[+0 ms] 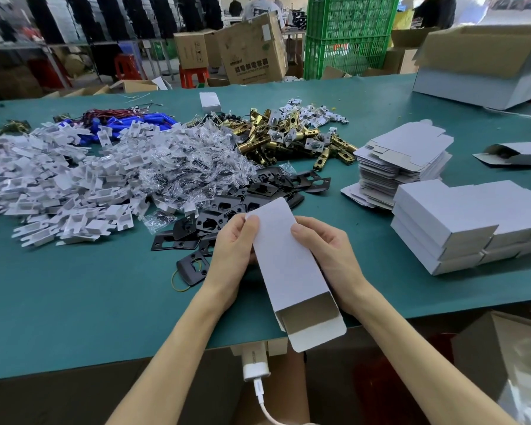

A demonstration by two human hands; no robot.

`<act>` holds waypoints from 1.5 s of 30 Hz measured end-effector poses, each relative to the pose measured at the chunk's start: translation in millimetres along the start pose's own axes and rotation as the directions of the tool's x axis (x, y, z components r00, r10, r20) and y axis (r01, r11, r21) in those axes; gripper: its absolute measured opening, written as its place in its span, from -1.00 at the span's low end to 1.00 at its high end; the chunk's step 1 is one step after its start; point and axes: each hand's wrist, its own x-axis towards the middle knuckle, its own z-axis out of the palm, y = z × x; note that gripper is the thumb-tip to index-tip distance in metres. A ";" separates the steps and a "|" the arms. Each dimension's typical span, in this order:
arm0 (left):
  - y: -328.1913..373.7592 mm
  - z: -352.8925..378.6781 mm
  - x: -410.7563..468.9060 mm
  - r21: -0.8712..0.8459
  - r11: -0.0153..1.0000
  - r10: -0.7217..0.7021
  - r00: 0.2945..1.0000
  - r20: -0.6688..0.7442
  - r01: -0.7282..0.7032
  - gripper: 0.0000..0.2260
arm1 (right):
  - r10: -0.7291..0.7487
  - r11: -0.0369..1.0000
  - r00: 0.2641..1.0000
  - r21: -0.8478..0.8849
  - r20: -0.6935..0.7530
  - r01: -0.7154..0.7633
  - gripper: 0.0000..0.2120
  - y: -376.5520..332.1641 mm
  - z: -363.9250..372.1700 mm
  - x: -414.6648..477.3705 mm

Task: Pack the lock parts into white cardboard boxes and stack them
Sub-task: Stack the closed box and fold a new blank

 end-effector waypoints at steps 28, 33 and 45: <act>8.6 -0.5 -0.3 -0.174 0.977 -0.120 0.993 0.008 0.119 -0.58 | 0.005 1.000 0.999 0.010 0.045 -0.005 -0.79 1.5 0.9 0.4; 5.6 0.2 0.6 -0.117 0.993 -0.021 0.999 -0.026 0.018 -0.81 | -0.044 0.999 0.995 0.002 -0.095 0.044 -0.84 3.7 -0.8 2.6; 7.2 -0.9 -1.8 -0.079 0.996 0.034 0.999 -0.039 -0.037 -0.82 | -0.026 1.000 0.995 -0.001 -0.092 0.026 -0.82 2.6 1.2 1.5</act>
